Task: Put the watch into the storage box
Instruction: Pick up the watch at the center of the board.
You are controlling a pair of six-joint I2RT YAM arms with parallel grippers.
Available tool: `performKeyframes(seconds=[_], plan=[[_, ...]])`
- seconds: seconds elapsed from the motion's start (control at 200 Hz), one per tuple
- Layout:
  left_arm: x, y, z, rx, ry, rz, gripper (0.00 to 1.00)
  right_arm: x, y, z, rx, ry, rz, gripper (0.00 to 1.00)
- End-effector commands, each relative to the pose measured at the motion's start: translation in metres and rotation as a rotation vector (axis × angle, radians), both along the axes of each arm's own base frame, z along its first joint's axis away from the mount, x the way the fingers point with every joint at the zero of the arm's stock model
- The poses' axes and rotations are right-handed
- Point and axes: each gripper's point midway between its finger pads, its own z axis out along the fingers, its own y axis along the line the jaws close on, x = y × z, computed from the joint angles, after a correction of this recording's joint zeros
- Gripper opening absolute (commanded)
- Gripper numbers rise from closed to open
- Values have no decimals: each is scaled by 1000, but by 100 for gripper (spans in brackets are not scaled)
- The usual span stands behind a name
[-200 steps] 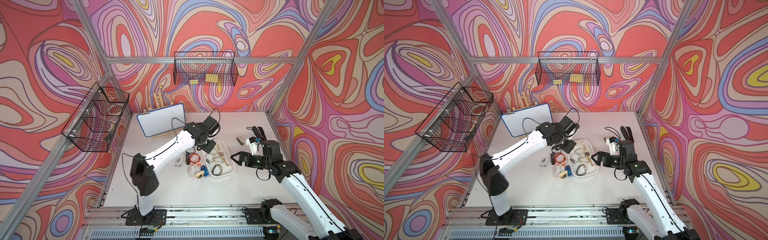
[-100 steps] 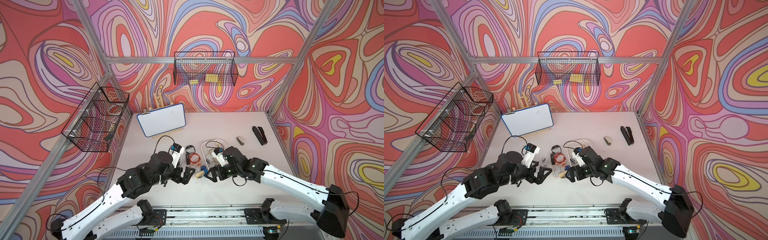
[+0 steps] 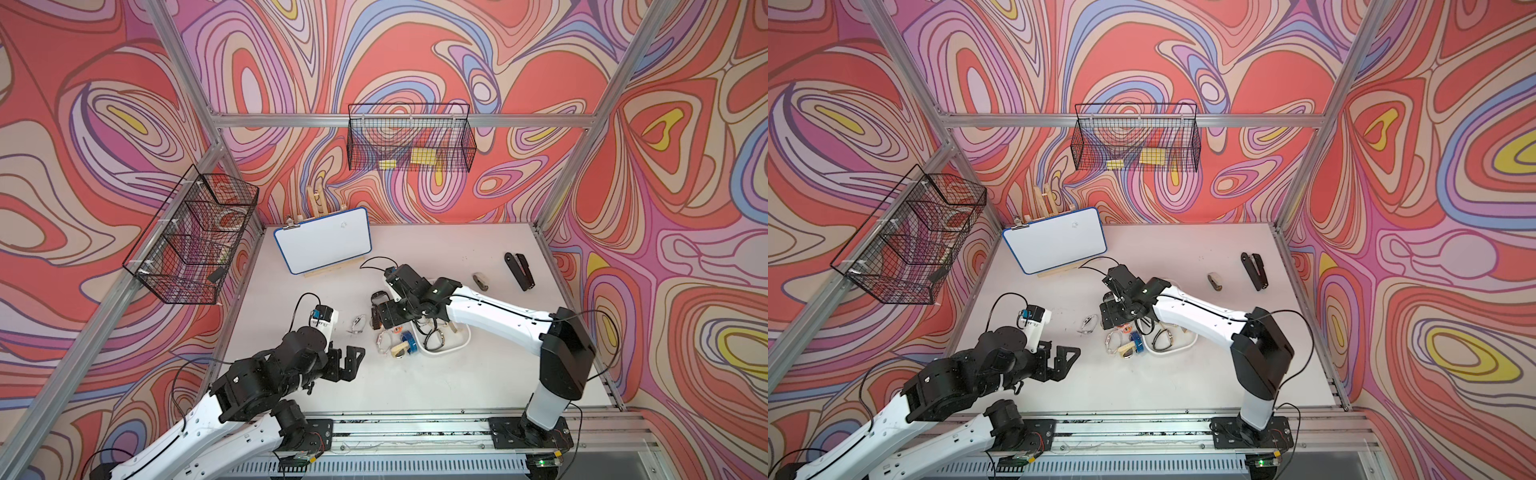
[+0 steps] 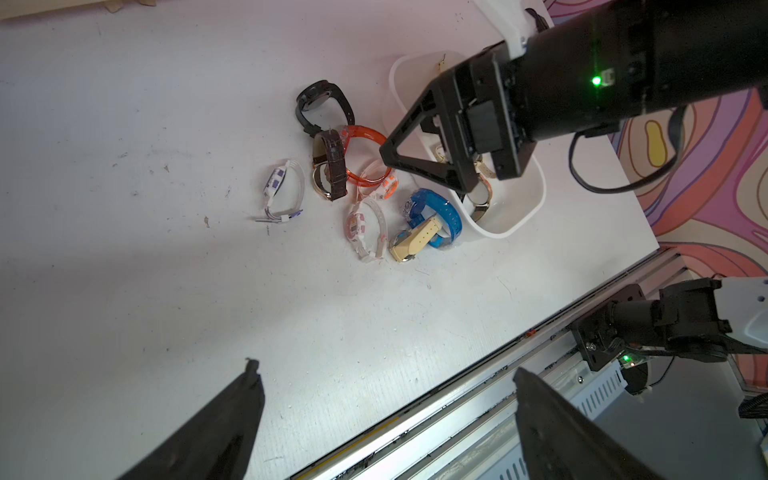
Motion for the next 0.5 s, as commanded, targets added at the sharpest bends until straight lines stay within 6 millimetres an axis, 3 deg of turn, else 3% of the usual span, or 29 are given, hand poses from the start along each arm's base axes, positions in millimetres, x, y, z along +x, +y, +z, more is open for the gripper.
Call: performKeyframes(seconds=[0.0, 0.13, 0.496], plan=[[-3, 11, -8, 36, 11, 27, 98, 17, -19, -7, -111, -14, 3, 68], [-2, 9, -9, 34, 17, 23, 98, 28, -18, -18, -135, 11, 27, 56], [-1, -2, -6, 29, 8, -22, 96, 45, -13, -52, -192, 50, 65, 44]])
